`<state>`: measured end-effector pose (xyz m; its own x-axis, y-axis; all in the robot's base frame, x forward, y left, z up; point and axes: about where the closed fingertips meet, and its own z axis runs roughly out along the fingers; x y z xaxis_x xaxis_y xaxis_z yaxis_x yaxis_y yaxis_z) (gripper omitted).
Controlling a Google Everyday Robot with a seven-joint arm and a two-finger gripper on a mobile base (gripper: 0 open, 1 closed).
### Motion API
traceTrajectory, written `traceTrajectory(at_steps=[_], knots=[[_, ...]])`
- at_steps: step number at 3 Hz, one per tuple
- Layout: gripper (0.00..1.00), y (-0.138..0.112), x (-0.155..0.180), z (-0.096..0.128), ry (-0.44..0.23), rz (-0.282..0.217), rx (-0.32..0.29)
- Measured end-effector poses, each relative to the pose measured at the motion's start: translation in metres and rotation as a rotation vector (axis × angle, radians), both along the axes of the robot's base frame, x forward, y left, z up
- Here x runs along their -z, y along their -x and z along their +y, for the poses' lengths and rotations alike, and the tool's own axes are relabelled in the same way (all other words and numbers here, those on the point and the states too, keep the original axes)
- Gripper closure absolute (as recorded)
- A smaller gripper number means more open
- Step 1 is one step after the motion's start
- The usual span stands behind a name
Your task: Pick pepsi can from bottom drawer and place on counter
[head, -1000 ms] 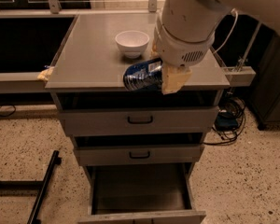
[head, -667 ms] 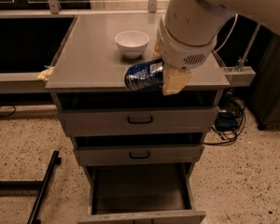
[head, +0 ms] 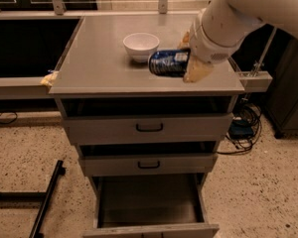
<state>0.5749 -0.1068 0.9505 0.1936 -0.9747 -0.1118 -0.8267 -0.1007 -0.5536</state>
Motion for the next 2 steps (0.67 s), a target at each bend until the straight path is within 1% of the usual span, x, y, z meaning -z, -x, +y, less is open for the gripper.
traceTrajectory(at_steps=[1, 2], knots=[[1.00, -0.052, -0.003, -0.011, -0.099, -0.043, 0.015], [1.00, -0.093, 0.008, -0.018, -0.200, -0.032, 0.029]])
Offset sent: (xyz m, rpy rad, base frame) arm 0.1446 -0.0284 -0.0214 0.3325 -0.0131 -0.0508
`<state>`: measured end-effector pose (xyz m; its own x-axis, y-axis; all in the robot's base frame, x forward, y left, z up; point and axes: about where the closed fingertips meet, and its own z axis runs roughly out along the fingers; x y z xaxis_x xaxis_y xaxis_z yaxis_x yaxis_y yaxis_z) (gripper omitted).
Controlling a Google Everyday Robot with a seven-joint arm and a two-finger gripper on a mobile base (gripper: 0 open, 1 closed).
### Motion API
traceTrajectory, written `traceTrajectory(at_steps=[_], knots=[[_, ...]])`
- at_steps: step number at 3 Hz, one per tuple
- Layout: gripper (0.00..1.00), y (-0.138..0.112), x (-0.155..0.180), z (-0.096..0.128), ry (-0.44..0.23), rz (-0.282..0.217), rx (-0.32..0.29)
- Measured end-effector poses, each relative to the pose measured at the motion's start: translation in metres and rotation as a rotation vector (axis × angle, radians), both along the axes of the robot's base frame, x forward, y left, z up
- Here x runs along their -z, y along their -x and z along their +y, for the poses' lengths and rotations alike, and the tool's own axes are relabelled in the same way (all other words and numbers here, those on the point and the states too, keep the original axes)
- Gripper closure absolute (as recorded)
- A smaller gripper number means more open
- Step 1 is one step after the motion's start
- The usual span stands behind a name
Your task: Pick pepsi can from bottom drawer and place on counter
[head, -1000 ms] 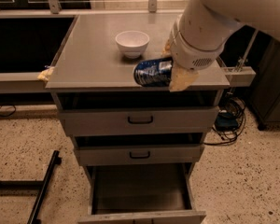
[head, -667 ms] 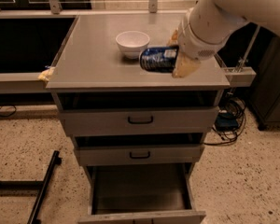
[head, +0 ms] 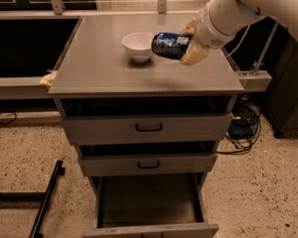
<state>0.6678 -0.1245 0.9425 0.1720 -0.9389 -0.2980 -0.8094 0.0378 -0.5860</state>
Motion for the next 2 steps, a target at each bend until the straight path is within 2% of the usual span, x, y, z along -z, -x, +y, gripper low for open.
traceTrajectory(at_steps=[1, 2], knots=[[1.00, -0.026, 0.032, -0.005, -0.098, 0.061, 0.020], [1.00, -0.042, 0.071, -0.010, -0.170, 0.139, 0.046]])
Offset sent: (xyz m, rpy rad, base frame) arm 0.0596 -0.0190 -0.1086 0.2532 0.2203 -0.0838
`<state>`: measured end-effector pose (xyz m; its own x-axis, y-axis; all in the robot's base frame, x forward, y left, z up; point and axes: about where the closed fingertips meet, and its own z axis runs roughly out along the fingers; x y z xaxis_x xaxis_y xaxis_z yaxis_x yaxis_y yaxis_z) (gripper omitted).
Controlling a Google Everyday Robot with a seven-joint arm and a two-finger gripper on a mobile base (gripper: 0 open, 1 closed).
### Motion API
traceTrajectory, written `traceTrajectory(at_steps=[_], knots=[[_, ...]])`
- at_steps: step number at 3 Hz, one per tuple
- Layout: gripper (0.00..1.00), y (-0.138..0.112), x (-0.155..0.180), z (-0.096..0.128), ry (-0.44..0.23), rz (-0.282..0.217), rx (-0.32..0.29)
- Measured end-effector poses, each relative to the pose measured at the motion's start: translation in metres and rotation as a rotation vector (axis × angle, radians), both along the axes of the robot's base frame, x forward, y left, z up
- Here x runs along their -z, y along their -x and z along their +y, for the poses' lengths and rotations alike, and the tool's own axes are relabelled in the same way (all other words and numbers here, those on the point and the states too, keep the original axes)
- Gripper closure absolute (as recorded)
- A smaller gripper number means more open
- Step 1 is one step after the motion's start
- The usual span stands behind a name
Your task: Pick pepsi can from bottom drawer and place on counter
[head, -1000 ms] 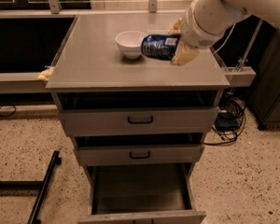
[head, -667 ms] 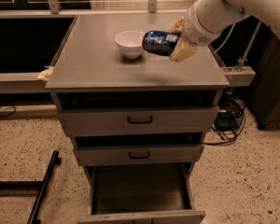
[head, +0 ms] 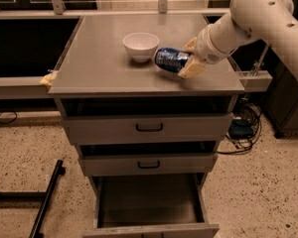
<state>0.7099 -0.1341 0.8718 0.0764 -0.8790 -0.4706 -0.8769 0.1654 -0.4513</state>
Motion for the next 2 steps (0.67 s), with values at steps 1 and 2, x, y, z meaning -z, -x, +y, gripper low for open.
traceTrajectory(at_steps=[1, 2], knots=[[0.81, -0.0013, 0.0045, 0.0006, -0.003, 0.006, -0.001], [0.57, -0.0013, 0.0045, 0.0006, -0.003, 0.006, -0.001]])
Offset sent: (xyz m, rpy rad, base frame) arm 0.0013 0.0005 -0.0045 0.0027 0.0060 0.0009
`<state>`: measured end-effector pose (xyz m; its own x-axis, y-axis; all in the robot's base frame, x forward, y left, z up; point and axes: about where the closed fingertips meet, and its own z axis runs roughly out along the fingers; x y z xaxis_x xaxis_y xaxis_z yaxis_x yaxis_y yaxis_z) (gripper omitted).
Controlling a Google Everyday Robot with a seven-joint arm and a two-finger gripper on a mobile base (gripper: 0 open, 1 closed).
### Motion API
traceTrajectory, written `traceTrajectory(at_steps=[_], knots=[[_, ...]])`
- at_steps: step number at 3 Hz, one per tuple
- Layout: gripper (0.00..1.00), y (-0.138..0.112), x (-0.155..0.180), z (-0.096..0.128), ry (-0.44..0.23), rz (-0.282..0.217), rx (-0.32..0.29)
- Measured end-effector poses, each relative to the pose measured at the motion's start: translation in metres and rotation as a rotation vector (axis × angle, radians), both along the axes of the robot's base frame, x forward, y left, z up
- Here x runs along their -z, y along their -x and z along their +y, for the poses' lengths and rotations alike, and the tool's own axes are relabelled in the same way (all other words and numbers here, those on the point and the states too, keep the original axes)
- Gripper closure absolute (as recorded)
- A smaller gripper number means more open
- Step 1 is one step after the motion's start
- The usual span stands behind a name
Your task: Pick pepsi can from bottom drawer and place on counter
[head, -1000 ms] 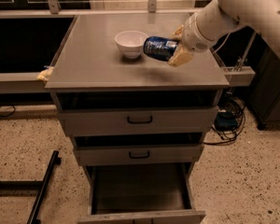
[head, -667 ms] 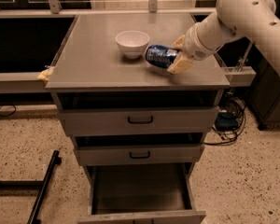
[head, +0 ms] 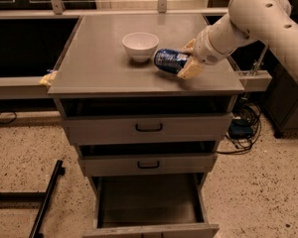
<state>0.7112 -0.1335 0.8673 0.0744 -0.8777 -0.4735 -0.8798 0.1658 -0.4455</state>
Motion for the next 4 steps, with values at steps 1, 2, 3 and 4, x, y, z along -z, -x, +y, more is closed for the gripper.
traceTrajectory(at_steps=[1, 2, 3, 4], knots=[[0.36, 0.000, 0.000, 0.000, 0.000, 0.000, 0.000], [0.13, -0.003, -0.007, 0.009, -0.006, 0.004, -0.001], [0.00, -0.006, -0.013, 0.014, -0.030, 0.008, 0.009], [0.00, -0.009, -0.030, 0.015, -0.069, -0.011, 0.023]])
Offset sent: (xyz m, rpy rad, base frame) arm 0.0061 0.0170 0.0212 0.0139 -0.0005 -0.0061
